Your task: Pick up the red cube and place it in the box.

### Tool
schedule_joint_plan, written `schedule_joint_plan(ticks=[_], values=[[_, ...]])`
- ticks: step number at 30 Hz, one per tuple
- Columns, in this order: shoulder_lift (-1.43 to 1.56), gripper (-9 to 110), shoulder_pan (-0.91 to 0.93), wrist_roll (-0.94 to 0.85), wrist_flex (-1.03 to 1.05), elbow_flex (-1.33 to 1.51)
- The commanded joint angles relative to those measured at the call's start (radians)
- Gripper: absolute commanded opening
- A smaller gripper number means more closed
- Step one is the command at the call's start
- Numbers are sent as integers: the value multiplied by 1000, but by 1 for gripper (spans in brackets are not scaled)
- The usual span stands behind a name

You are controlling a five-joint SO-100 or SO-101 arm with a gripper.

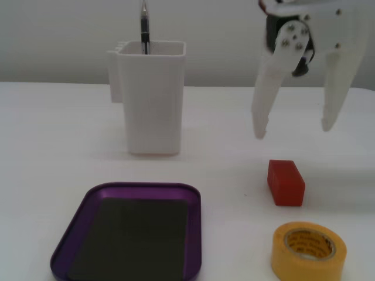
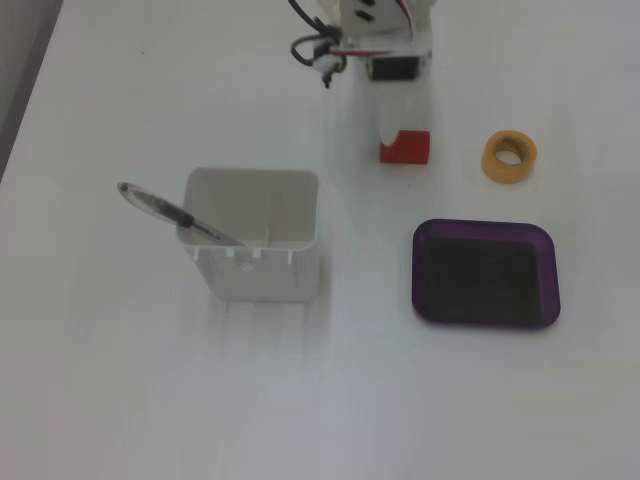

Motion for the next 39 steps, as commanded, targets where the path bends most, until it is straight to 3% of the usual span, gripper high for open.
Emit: schedule_joint_plan(ticks=[1, 17, 29, 39], values=[[-29, 27, -92, 5, 11, -66], [-31, 27, -107, 66, -434, 256], [-40, 26, -101, 60, -469, 285], [-41, 21, 12, 55, -494, 290]])
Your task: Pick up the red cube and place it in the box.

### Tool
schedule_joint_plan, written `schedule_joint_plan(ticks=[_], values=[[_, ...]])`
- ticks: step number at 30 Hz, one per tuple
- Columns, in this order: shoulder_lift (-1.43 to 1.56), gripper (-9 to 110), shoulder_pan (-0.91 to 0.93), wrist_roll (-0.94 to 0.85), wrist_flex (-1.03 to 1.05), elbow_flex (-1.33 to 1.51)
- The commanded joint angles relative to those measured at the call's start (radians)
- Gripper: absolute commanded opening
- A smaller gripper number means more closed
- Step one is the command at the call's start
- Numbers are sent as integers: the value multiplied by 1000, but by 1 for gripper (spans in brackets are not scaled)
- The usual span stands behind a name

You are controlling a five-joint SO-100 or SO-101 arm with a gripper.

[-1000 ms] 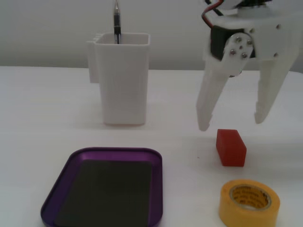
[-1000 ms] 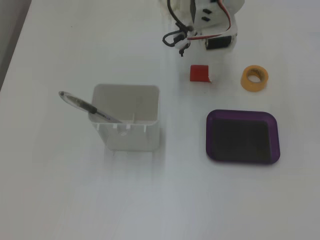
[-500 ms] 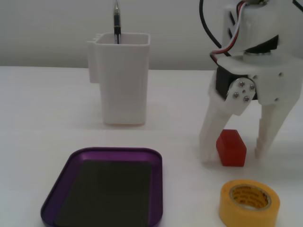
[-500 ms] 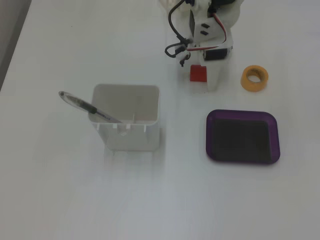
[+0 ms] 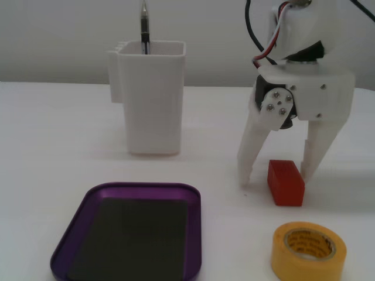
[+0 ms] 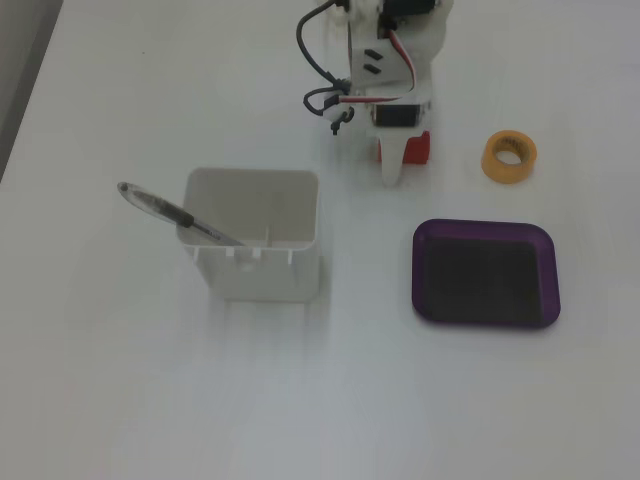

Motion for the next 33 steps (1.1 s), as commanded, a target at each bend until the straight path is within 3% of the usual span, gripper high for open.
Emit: schedule_joint_plan(ticks=[1, 7, 13, 17, 25, 33], values=[[3, 21, 5, -14, -5, -3], [3, 19, -12, -14, 5, -3], [3, -1, -63, -28, 6, -11], [23, -1, -54, -77, 23, -26], [186, -1, -66, -189, 199, -380], [232, -1, -172, -351, 87, -629]])
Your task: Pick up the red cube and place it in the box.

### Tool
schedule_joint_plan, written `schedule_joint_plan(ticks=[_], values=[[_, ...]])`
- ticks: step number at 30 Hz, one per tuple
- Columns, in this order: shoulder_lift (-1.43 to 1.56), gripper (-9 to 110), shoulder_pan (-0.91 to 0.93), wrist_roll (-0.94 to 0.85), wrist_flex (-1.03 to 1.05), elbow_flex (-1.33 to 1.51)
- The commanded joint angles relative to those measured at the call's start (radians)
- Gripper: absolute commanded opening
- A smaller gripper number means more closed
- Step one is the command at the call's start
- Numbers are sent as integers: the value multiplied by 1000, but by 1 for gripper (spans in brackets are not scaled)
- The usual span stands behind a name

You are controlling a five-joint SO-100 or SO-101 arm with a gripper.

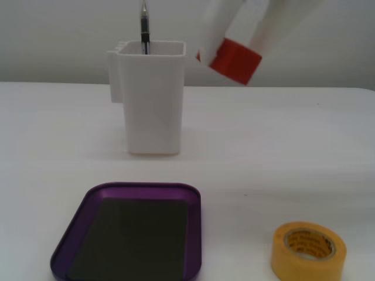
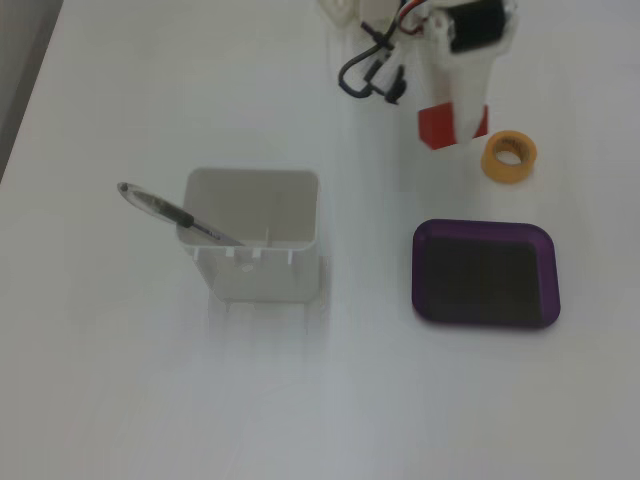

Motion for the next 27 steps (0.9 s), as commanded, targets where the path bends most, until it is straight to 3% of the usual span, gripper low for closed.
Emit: schedule_joint_plan(ticks=[1, 11, 19, 27], values=[[54, -1, -40, -44, -127, -81], [-278, -1, -48, -35, -368, -81], [-554, -1, -46, -32, -370, -322], [-710, 0, -51, -32, -305, -383]])
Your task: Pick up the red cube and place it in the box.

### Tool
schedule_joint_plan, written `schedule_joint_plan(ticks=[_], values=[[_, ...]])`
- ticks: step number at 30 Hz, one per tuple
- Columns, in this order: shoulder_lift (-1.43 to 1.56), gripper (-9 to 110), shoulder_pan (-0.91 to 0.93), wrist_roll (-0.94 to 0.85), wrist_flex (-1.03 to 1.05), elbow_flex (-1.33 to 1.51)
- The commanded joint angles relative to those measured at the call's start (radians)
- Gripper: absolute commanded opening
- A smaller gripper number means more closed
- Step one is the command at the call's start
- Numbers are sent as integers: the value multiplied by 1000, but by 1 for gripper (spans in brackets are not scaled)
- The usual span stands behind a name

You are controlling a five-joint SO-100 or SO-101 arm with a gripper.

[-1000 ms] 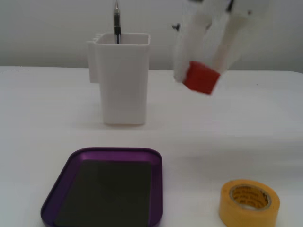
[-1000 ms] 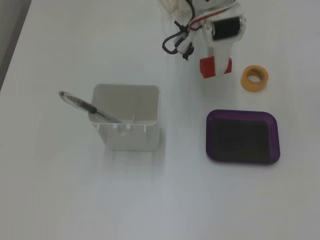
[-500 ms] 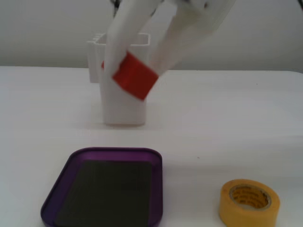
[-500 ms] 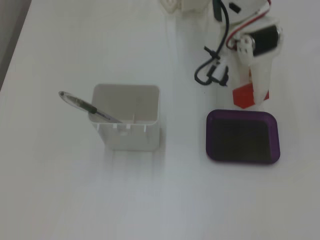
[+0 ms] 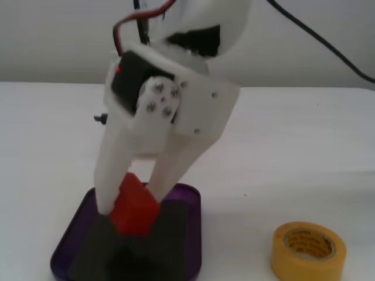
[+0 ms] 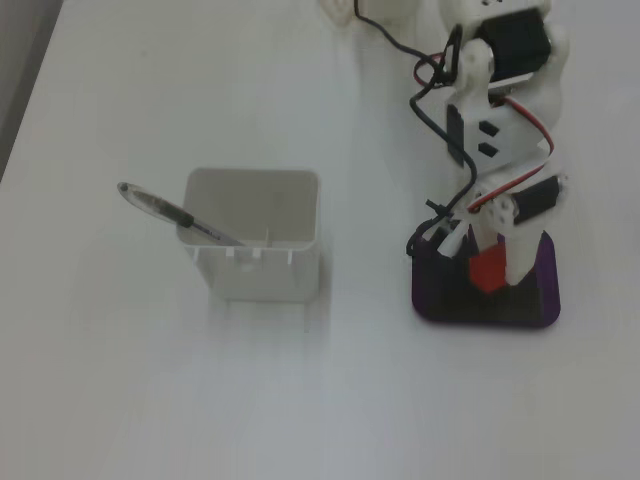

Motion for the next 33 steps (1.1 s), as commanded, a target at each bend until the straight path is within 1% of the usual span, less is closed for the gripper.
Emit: schedule_joint_plan(ticks=[1, 3, 9, 15, 17, 22, 30, 33], values=[[-5, 0, 0, 3, 20, -58], [-5, 0, 0, 2, 29, -58], [-17, 8, 6, -6, 95, -58], [2, 9, 5, -6, 155, -64], [28, 10, 5, -3, 218, -118], [98, 20, 5, 3, 411, -273], [133, 21, 5, 5, 741, -598], [160, 20, 11, 8, 799, -650]])
